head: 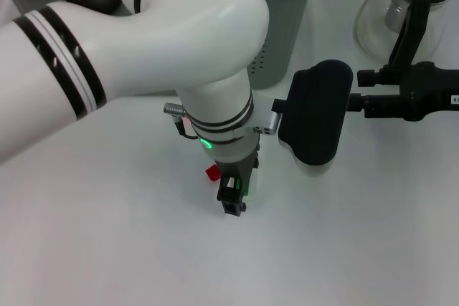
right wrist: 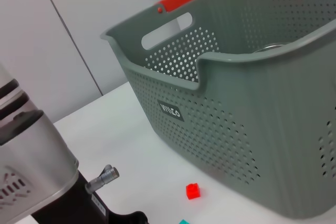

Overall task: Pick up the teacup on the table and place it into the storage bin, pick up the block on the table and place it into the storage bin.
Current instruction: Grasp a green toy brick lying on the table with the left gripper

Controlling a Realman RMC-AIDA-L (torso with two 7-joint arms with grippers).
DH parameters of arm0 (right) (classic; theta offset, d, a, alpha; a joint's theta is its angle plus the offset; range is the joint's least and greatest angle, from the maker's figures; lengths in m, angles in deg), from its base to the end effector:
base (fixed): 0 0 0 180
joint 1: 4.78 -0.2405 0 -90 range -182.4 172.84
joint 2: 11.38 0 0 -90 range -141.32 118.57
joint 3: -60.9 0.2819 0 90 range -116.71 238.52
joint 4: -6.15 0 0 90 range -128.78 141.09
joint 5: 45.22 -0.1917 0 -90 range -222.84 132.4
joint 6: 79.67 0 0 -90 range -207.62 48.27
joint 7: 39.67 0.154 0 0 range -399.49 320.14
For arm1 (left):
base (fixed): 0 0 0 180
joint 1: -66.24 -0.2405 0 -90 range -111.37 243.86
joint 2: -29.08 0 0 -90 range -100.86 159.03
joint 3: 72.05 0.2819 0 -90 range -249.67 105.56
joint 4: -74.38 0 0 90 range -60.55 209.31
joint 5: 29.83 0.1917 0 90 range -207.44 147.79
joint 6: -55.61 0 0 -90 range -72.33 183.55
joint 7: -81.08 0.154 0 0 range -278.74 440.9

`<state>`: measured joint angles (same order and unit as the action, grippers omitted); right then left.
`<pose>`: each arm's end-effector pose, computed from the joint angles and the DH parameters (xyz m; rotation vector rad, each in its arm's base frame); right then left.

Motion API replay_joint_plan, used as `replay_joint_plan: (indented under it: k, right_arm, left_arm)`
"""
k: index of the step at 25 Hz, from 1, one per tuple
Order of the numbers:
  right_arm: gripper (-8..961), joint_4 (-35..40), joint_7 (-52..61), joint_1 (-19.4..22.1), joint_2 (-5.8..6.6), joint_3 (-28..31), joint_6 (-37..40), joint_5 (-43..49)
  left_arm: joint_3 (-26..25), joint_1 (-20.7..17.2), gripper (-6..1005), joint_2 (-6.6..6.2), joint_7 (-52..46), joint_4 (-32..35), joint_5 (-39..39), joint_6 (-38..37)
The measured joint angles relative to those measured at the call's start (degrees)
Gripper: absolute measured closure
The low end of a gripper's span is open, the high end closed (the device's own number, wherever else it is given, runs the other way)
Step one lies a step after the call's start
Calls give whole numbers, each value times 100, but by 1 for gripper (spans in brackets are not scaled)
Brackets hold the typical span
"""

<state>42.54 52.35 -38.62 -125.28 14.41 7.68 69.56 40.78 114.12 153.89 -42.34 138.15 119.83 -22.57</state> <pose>0.2656 0.3515 -0.0051 -2.7819 0.8148 0.5546 -0.1501 0.3181 -0.1465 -2.9255 0.4220 0.9900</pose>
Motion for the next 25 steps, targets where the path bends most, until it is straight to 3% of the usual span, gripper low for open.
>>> replay_joint_plan:
  k: [5,10,25]
  right_arm:
    - [209,-6,-35,1,0,0,0,0]
    - [209,-9,-43,10,-5,0,0,0]
    - [208,-9,-104,71,-15,43,31,0]
  left_arm:
    - [2,13,212,0,-17,-4,25,13]
    - [7,38,433,0,-58,-6,38,20]
    - [125,143,433,0,-119,-107,9,-29]
